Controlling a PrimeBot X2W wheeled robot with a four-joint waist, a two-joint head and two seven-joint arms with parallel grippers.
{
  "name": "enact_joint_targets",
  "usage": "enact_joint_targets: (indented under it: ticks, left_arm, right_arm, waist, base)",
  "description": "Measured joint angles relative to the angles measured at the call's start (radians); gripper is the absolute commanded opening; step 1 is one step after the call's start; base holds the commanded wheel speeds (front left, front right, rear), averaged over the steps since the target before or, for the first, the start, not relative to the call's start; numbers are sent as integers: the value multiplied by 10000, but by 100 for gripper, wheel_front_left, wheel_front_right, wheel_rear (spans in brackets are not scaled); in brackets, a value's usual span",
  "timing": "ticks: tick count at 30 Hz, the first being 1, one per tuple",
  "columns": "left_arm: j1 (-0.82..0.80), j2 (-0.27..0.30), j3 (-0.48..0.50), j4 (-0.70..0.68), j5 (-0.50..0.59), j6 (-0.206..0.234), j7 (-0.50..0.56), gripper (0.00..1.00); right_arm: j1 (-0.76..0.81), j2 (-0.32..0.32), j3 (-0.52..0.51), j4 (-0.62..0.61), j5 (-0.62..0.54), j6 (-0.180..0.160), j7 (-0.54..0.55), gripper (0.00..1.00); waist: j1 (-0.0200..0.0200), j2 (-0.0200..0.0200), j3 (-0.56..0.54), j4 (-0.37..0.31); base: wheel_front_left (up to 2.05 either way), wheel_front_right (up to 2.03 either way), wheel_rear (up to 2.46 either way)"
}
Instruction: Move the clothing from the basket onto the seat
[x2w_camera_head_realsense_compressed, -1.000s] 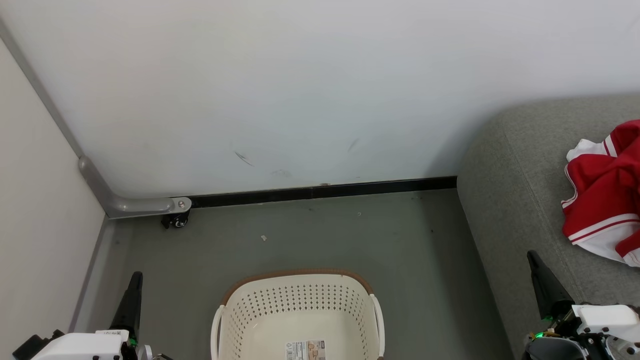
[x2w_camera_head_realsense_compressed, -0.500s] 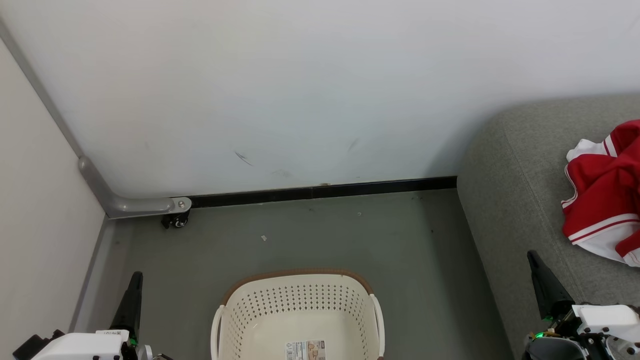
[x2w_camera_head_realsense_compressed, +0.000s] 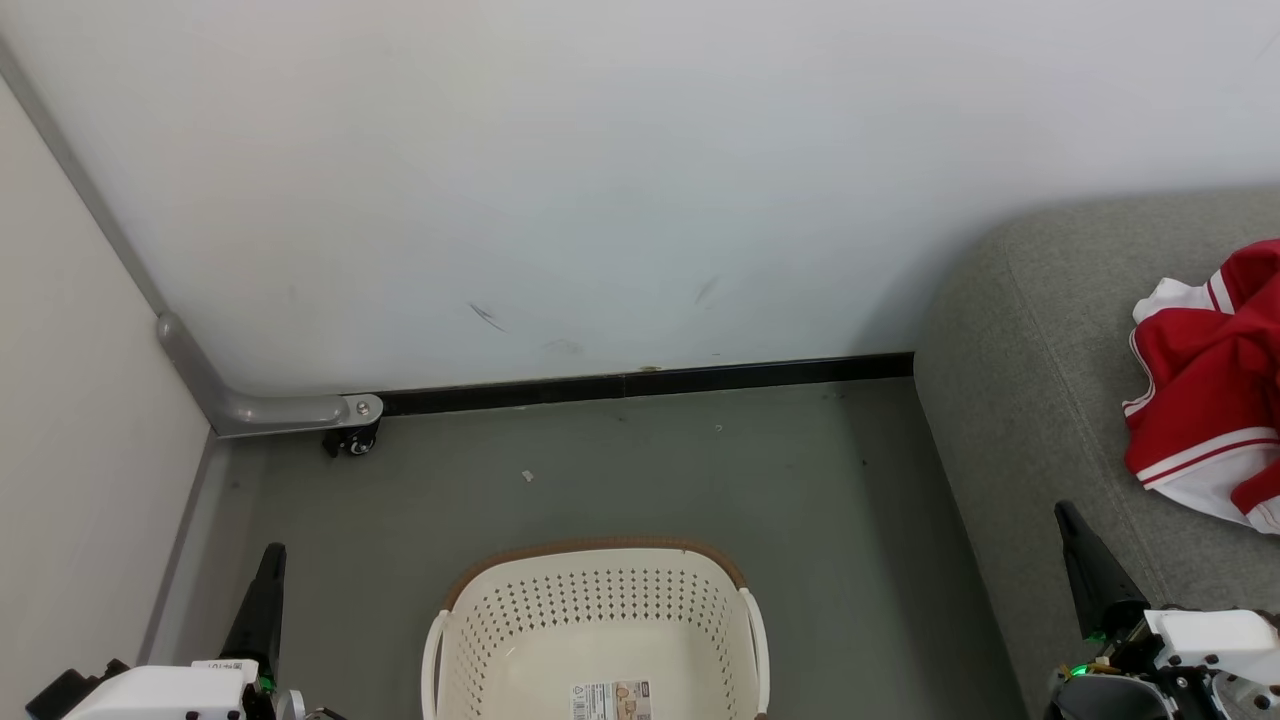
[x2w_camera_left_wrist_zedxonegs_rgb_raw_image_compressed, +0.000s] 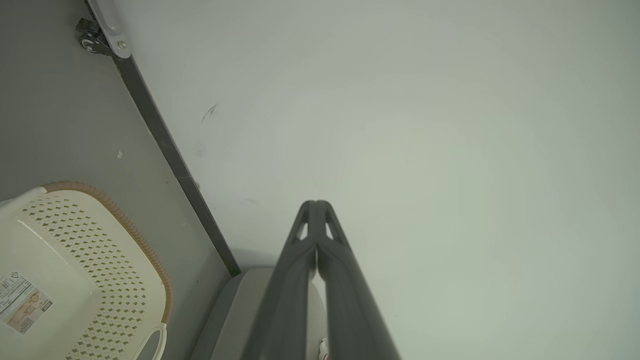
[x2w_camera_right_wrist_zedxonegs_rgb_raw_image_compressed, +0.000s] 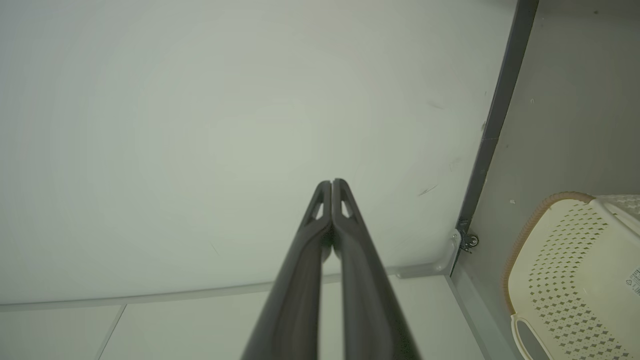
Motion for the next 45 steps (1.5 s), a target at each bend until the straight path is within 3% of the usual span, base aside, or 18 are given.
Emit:
enact_joint_targets:
  ticks: [45]
  left_arm:
    - [0,-2,-10,-2,-2,0,-2,0]
  right_arm:
    - [-1,6,-23,6,-4,0,2,0]
  waist:
    - [-1,0,1,0]
  base:
    - [0,0,0]
